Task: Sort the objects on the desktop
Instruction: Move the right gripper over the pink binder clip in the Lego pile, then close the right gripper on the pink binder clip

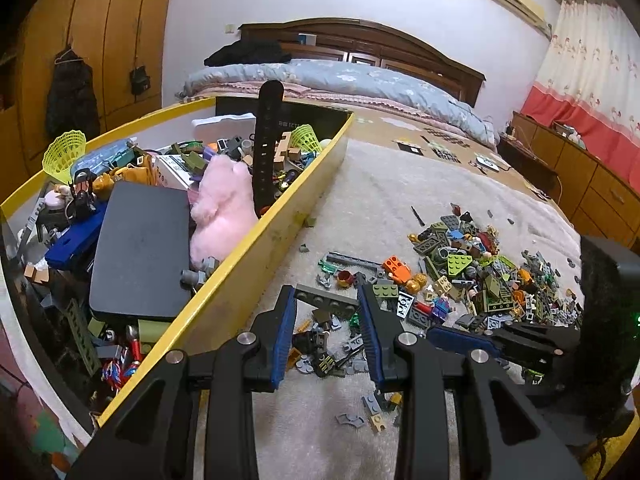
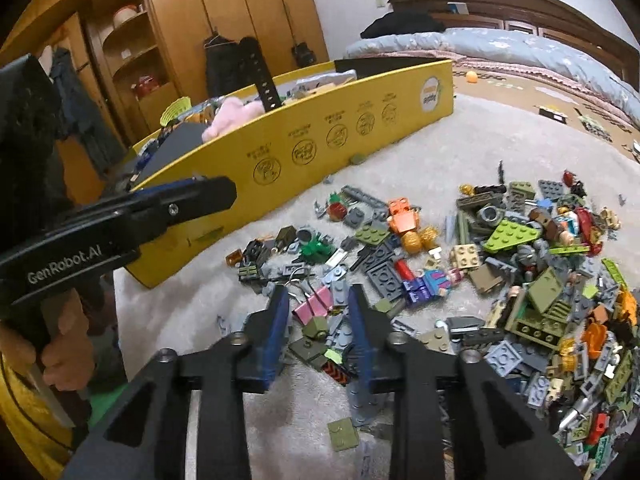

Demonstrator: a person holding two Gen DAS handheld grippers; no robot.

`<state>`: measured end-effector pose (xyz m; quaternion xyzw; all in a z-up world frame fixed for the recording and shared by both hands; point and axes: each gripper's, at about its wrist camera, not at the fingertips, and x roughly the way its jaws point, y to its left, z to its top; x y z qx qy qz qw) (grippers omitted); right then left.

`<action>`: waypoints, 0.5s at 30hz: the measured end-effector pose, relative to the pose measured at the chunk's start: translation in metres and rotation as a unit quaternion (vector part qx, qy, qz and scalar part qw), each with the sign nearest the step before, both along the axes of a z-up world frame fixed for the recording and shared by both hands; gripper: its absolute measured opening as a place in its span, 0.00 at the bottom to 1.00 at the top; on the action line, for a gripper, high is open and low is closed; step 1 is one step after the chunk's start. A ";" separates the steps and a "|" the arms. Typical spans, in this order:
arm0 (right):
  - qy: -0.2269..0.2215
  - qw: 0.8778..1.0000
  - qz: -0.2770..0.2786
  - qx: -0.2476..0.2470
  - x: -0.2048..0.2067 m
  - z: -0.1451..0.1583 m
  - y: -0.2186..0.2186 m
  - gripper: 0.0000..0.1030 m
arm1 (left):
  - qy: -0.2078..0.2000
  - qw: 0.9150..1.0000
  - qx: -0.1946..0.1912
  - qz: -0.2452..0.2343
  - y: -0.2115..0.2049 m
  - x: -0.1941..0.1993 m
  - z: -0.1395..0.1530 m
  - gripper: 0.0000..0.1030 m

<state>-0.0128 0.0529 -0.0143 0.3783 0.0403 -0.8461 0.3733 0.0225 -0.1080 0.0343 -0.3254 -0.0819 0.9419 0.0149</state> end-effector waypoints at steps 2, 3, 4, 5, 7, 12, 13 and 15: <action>-0.008 1.000 0.011 0.004 -0.004 -0.005 -0.003 0.31 | 0.001 1.000 -0.001 0.000 0.000 0.001 0.000 0.30; -0.011 1.000 0.011 0.007 -0.006 -0.007 -0.004 0.31 | 0.001 1.000 -0.001 0.000 0.000 0.001 0.001 0.30; -0.015 1.000 0.012 0.009 -0.008 -0.010 -0.006 0.31 | 0.001 1.000 -0.001 0.000 -0.001 0.001 0.001 0.30; -0.019 1.000 0.015 0.008 -0.011 -0.012 -0.007 0.31 | 0.002 1.000 0.000 0.001 -0.001 0.001 0.001 0.30; -0.019 1.000 0.017 0.005 -0.013 -0.012 -0.009 0.31 | 0.001 1.000 0.000 0.002 -0.001 0.001 0.001 0.30; 0.003 0.999 0.031 0.032 -0.006 -0.013 -0.022 0.31 | 0.000 1.000 0.001 0.002 0.000 0.001 0.000 0.30; 0.004 0.999 0.041 0.030 -0.003 -0.012 -0.022 0.31 | 0.000 1.000 0.000 0.002 0.000 0.001 0.000 0.30; -0.006 0.998 0.058 0.022 0.001 -0.013 -0.021 0.31 | 0.001 1.000 -0.001 0.002 0.000 0.001 0.000 0.30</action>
